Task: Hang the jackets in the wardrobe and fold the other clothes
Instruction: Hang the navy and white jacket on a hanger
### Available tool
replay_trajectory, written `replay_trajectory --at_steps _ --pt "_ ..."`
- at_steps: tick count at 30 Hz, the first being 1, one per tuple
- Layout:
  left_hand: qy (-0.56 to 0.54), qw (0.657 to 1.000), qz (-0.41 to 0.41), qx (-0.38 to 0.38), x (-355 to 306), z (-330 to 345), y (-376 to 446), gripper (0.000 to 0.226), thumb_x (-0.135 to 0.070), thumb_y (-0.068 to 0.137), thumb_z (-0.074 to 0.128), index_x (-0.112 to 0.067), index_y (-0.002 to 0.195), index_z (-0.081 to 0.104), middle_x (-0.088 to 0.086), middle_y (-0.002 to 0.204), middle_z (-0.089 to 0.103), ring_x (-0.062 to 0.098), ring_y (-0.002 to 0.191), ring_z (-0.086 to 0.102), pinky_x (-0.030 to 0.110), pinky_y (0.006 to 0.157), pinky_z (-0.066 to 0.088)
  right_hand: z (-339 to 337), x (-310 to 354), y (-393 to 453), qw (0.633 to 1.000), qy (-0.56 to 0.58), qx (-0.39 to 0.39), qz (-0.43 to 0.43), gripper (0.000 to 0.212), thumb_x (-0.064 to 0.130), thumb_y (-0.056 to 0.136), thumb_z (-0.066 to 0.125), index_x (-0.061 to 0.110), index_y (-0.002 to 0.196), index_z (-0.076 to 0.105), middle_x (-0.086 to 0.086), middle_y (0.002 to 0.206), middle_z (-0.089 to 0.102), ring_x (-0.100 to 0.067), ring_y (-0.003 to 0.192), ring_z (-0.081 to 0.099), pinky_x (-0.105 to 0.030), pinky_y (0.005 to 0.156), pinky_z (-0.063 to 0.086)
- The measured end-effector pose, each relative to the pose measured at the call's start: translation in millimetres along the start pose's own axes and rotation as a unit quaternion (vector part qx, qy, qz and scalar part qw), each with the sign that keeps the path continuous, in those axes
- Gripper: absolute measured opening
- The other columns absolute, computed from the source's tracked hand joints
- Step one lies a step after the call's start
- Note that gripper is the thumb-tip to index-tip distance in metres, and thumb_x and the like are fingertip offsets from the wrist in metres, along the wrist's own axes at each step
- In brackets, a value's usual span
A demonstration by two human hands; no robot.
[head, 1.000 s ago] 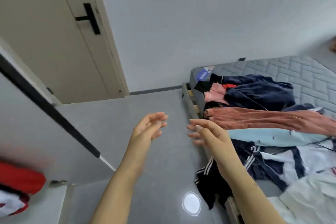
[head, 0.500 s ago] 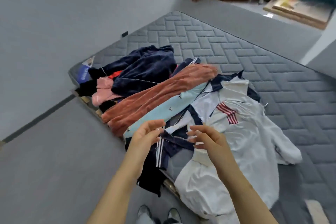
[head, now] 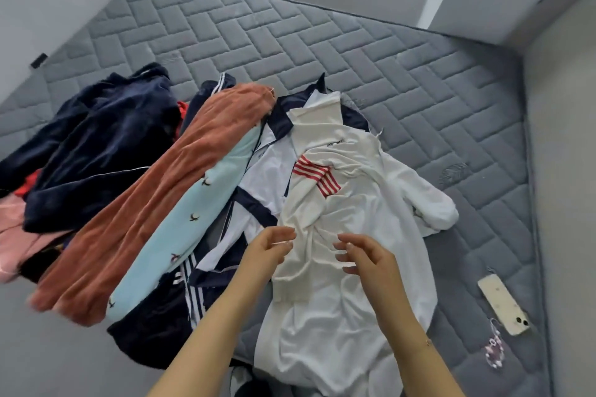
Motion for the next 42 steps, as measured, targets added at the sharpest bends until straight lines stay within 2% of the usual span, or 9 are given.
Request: replay_trajectory --at_steps 12,15,20,24,27,29,31,35,42 --pt "0.091 0.961 -0.179 -0.191 162.5 39.7 189.2 0.082 -0.036 0.084 0.072 -0.025 0.15 0.025 0.004 0.152 0.031 0.03 0.138 0.032 0.043 0.11 0.033 4.4 -124.1 185.6 0.988 -0.111 0.078 0.071 0.019 0.017 0.094 0.055 0.025 0.106 0.069 0.007 0.104 0.068 -0.005 0.096 0.063 -0.03 0.09 0.053" --pt "0.186 0.958 -0.124 -0.181 191.7 47.4 210.7 0.05 -0.025 0.09 0.063 -0.024 0.138 0.046 0.006 0.138 0.045 0.028 0.124 0.046 0.033 0.099 0.04 17.3 -149.3 209.0 0.985 -0.135 0.088 0.063 0.02 0.017 0.094 0.055 0.032 0.101 0.067 0.006 0.107 0.065 -0.001 0.093 0.06 -0.024 0.085 0.051" --pt "0.167 0.985 -0.026 0.024 186.5 80.4 223.7 0.034 -0.012 0.085 0.069 -0.036 0.11 0.063 -0.015 0.103 0.065 0.002 0.09 0.059 0.013 0.078 0.043 35.8 -155.0 238.6 0.984 -0.137 0.11 -0.031 0.032 0.006 0.094 0.05 0.03 0.106 0.068 0.02 0.112 0.061 0.006 0.102 0.057 -0.013 0.08 0.046" --pt "0.11 0.973 -0.071 0.191 178.3 78.2 217.0 0.03 -0.012 0.091 0.064 -0.038 0.106 0.068 -0.015 0.105 0.07 -0.007 0.095 0.062 0.012 0.081 0.046 74.6 -147.6 273.1 0.947 -0.231 0.161 -0.155 0.031 0.006 0.094 0.052 0.024 0.114 0.067 0.013 0.136 0.053 -0.003 0.13 0.041 -0.019 0.109 0.031" --pt "0.121 0.991 0.004 -0.059 155.2 22.0 230.2 0.033 -0.002 0.087 0.061 -0.033 0.095 0.07 -0.011 0.101 0.068 -0.004 0.092 0.06 0.02 0.08 0.044 93.9 -159.1 309.9 0.881 -0.404 0.154 -0.191 0.039 0.019 0.092 0.058 0.026 0.131 0.058 0.003 0.154 0.033 -0.017 0.144 0.022 -0.037 0.118 0.016" --pt "0.173 0.944 0.071 -0.27 136.1 -20.2 241.9 0.029 -0.006 0.083 0.069 -0.025 0.105 0.067 -0.004 0.11 0.061 0.009 0.102 0.056 0.03 0.089 0.044 94.6 -172.8 327.3 0.843 -0.49 0.142 -0.171 0.046 0.016 0.091 0.058 0.023 0.136 0.053 -0.004 0.155 0.029 -0.025 0.144 0.021 -0.04 0.117 0.02" --pt "0.254 0.905 0.064 -0.335 125.1 -39.2 265.8 0.054 -0.026 0.078 0.077 -0.022 0.127 0.055 0.002 0.128 0.049 0.022 0.12 0.044 0.038 0.101 0.038 90.4 -178.0 333.7 0.85 -0.479 0.118 -0.186 0.045 0.0 0.088 0.058 0.014 0.131 0.059 -0.012 0.139 0.046 -0.031 0.13 0.037 -0.035 0.108 0.031" --pt "0.382 0.904 -0.024 -0.189 131.2 -24.8 322.1 0.086 -0.047 0.081 0.071 -0.034 0.15 0.022 0.004 0.138 0.038 0.027 0.121 0.044 0.045 0.095 0.041 59.3 -176.4 330.1 0.852 -0.473 0.052 -0.218 0.021 -0.009 0.084 0.06 0.0 0.099 0.071 -0.015 0.095 0.055 -0.031 0.09 0.05 -0.035 0.081 0.046" --pt "0.298 0.953 0.02 -0.051 150.2 -4.2 279.2 0.035 -0.011 0.088 0.043 -0.036 0.105 0.061 0.0 0.088 0.068 0.024 0.082 0.062 0.032 0.067 0.048 -26.9 -179.9 308.3 0.843 -0.525 -0.093 -0.066 0.022 -0.013 0.082 0.047 -0.01 0.096 0.063 -0.024 0.121 0.051 -0.042 0.105 0.047 -0.046 0.088 0.044"
Point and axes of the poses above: each hand's wrist, its own y-axis towards the middle knuckle, its own z-axis out of the palm, x = y × z, the point moved 5 cm from there along y, towards the middle knuckle
